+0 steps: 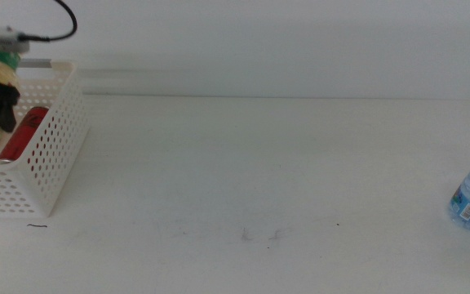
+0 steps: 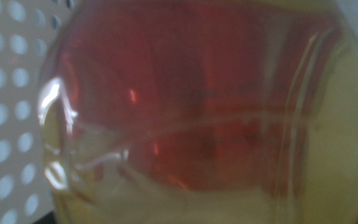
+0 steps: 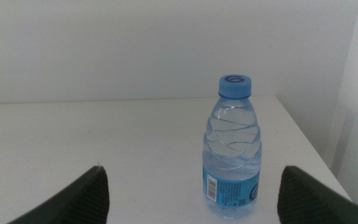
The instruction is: Use arms to grab the bottles and put them into the dustbin to the left of the table.
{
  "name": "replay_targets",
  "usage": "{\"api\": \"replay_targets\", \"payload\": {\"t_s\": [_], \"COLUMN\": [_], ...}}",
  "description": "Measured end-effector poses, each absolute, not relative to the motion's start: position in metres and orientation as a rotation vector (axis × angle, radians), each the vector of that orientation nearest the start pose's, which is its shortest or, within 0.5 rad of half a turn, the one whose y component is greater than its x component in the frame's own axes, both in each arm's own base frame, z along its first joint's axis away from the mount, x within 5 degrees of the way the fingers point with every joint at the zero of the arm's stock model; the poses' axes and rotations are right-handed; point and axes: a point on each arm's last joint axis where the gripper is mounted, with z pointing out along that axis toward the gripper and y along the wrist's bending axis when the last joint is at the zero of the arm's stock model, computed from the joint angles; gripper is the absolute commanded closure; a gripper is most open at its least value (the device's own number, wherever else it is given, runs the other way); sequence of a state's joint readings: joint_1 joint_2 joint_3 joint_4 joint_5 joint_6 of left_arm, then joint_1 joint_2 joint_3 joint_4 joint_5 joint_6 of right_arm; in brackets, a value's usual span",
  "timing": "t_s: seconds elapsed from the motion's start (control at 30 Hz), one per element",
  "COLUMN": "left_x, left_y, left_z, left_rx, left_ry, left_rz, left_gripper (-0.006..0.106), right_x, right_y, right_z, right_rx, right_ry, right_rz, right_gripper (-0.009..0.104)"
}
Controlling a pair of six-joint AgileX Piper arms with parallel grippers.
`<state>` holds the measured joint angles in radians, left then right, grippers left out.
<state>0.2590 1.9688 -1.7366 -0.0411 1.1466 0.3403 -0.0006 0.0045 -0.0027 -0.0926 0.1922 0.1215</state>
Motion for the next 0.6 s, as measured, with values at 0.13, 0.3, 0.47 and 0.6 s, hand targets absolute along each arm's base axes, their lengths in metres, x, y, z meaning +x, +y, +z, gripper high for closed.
{"api": "replay_targets", "payload": {"t_s": [0.13,0.3,0.47,0.6], "left_x": [0.416,0.416,0.401,0.38], "left_y": [0.107,0.108,0.103,0.089], "left_z": [0.244,0.242,0.283,0.329], "left_rx": [0.102,0.075,-0.015,-0.063], "left_ry": [2.905,2.916,2.848,2.756], "left_rz": [0.052,0.053,0.064,0.023], "left_gripper": [0.06,0.007,0.007,0.007], "right_x": [0.056,0.056,0.056,0.056], "right_y": [-0.002,-0.002,-0.002,-0.002], "right_z": [0.196,0.196,0.196,0.196], "right_rx": [0.039,0.039,0.039,0.039], "right_ry": [1.676,1.676,1.676,1.676], "right_rz": [0.008,0.008,0.008,0.008], "right_gripper": [0.021,0.021,0.021,0.021]}}
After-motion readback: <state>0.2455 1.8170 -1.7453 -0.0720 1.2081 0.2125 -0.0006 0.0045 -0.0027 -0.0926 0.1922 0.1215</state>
